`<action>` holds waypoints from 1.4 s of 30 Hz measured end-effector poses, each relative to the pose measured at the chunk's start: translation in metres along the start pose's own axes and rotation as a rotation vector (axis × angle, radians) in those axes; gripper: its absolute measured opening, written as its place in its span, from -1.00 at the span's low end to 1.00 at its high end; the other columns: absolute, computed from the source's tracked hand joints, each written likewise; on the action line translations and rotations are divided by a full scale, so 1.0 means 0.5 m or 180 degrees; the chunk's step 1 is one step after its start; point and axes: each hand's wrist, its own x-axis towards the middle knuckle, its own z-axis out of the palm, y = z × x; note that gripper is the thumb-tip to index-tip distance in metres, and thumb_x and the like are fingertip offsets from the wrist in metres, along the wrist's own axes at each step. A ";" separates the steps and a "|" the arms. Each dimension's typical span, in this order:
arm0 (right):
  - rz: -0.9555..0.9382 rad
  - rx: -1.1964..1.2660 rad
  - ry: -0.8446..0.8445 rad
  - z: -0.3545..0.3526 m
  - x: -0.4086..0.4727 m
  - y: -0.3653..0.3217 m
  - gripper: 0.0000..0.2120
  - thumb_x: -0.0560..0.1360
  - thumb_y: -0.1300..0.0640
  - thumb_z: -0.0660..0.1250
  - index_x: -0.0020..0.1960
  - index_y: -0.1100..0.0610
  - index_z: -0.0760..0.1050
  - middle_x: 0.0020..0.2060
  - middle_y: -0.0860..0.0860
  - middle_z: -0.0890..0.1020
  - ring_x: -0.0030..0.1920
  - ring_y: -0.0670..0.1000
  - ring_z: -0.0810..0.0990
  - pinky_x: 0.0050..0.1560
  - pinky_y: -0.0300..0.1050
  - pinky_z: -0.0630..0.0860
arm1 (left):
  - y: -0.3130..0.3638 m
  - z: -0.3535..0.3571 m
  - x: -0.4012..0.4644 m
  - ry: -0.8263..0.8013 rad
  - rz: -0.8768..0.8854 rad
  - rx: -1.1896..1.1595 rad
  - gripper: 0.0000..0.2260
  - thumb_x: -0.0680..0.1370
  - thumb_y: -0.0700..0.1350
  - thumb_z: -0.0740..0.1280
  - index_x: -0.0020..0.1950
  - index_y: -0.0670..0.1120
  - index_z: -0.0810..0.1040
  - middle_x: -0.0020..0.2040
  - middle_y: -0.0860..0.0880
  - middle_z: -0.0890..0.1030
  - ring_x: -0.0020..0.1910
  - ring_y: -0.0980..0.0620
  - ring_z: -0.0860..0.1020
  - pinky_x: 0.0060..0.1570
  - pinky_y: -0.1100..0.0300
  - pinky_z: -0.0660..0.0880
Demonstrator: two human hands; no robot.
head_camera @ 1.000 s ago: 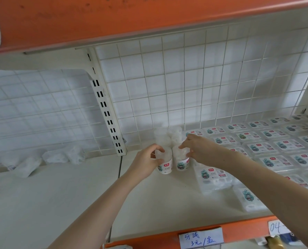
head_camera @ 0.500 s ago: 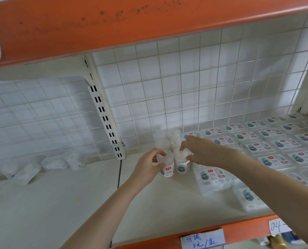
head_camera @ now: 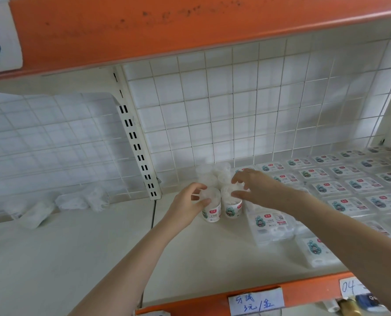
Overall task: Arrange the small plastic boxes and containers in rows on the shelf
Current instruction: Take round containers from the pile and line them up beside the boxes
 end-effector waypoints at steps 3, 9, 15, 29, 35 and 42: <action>0.0114 0.0155 0.0153 -0.012 0.006 0.008 -0.72 0.57 0.00 0.23 0.20 0.11 0.45 0.12 0.03 0.53 -0.05 -0.02 0.53 0.02 -0.17 0.49 | -0.005 -0.006 0.004 0.0160 0.0006 0.0117 -0.78 0.54 -0.10 0.33 0.18 -0.06 0.50 0.13 0.00 0.53 0.03 0.09 0.53 -0.14 0.51 0.36; 0.0255 0.0261 0.0032 0.005 0.007 0.006 -0.63 0.55 -0.04 0.27 0.30 0.08 0.38 0.22 0.01 0.47 0.07 -0.01 0.52 0.07 -0.12 0.47 | 0.001 0.002 0.007 0.0098 -0.0099 0.0245 -0.69 0.56 -0.07 0.30 0.30 -0.05 0.43 0.22 0.01 0.45 0.11 0.08 0.48 0.02 0.29 0.35; 0.0287 0.0374 -0.0016 0.028 0.011 -0.001 -0.64 0.57 0.00 0.23 0.33 0.09 0.38 0.21 0.00 0.51 0.00 -0.10 0.45 -0.01 -0.25 0.34 | 0.004 0.016 0.010 0.0020 -0.0216 0.0196 -0.70 0.54 -0.09 0.32 0.26 -0.06 0.44 0.19 -0.04 0.48 0.02 0.06 0.51 -0.03 0.23 0.45; -0.0112 -0.0376 0.0395 0.022 0.044 -0.137 -0.74 0.61 0.01 0.11 0.22 0.01 0.44 0.13 -0.05 0.51 -0.01 0.04 0.53 -0.01 -0.09 0.44 | -0.074 -0.086 -0.066 0.0094 -0.0365 0.0551 -0.78 0.58 0.00 0.21 0.21 0.01 0.46 0.04 0.09 0.55 0.04 0.10 0.54 0.05 0.10 0.49; -0.0601 -0.0363 0.0132 0.111 0.118 -0.301 -0.76 0.59 0.00 0.10 0.15 -0.02 0.48 0.07 -0.05 0.56 0.06 0.04 0.55 0.03 -0.10 0.42 | -0.170 -0.215 -0.161 0.0577 -0.0615 0.1279 -0.83 0.59 -0.07 0.19 0.14 0.05 0.50 0.06 0.11 0.58 0.06 0.11 0.54 0.09 0.11 0.46; -0.0989 -0.0240 -0.0218 0.215 0.190 -0.515 -0.79 0.55 -0.02 0.12 0.08 -0.06 0.50 0.00 -0.10 0.56 0.03 0.02 0.56 0.01 -0.05 0.50 | -0.272 -0.375 -0.264 0.0951 -0.1106 0.1610 -0.81 0.59 -0.09 0.15 0.16 0.06 0.47 0.13 0.11 0.55 0.12 0.11 0.50 0.09 0.17 0.41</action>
